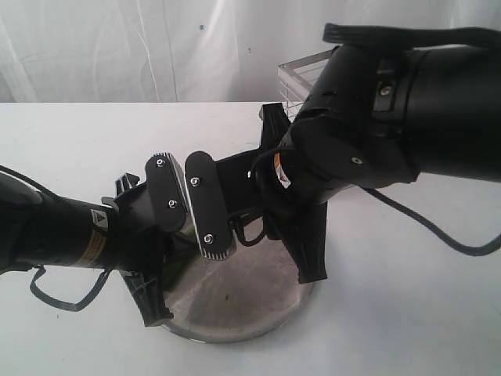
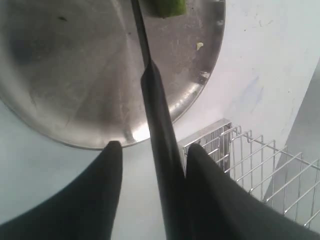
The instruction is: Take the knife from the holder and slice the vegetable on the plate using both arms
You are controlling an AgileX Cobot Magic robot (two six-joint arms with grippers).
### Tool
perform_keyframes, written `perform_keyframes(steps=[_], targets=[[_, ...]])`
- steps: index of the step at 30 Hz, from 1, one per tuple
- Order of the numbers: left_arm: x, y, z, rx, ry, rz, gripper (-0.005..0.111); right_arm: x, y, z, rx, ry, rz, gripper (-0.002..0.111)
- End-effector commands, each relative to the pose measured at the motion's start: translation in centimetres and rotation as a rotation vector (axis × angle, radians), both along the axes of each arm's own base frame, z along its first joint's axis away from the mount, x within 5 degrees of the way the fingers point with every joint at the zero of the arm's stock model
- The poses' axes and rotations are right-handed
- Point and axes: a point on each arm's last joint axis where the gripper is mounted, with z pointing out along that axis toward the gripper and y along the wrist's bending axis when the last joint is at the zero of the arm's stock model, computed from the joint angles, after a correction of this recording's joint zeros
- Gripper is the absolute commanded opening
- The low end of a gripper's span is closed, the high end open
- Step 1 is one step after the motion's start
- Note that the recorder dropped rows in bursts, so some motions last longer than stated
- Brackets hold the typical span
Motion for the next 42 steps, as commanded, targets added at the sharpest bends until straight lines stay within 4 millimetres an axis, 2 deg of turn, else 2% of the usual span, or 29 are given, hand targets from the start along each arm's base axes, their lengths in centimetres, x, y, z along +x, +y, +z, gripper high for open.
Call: perform_keyframes(steps=[1, 7, 19, 26, 28, 30, 36, 38, 42], targets=[[0.0, 0.0, 0.3, -0.008, -0.005, 0.006, 0.0, 0.4, 0.2, -0.3, -0.022, -0.023, 0.012, 0.039], [0.0, 0.0, 0.3, -0.008, -0.005, 0.006, 0.0, 0.5, 0.2, -0.3, -0.024, -0.033, 0.012, 0.029], [-0.1, -0.1, 0.3, -0.018, 0.004, -0.008, 0.0, 0.7, 0.2, -0.8, -0.059, -0.033, 0.015, 0.026], [-0.1, -0.2, 0.3, -0.02, 0.005, -0.011, 0.0, 1.2, 0.4, -1.8, -0.108, -0.038, 0.028, 0.025], [-0.1, -0.2, 0.3, -0.02, 0.005, -0.011, 0.0, 1.2, 0.4, -1.8, -0.109, -0.039, 0.029, 0.017], [-0.1, -0.2, 0.3, -0.02, 0.005, -0.011, 0.0, 1.2, 0.4, -1.8, -0.108, -0.039, 0.027, 0.0], [-0.3, 0.5, 2.3, -0.03, -0.078, 0.028, 0.0, 0.9, -0.4, -1.8, -0.05, 0.025, -0.21, 0.0], [-0.4, 0.8, 3.1, -0.037, -0.108, 0.059, 0.005, 0.6, -0.7, -1.8, -0.039, 0.048, -0.289, 0.0], [-0.4, 1.7, 4.5, -0.036, -0.174, 0.133, 0.027, 0.2, -1.6, -1.5, -0.014, 0.088, -0.476, 0.0]])
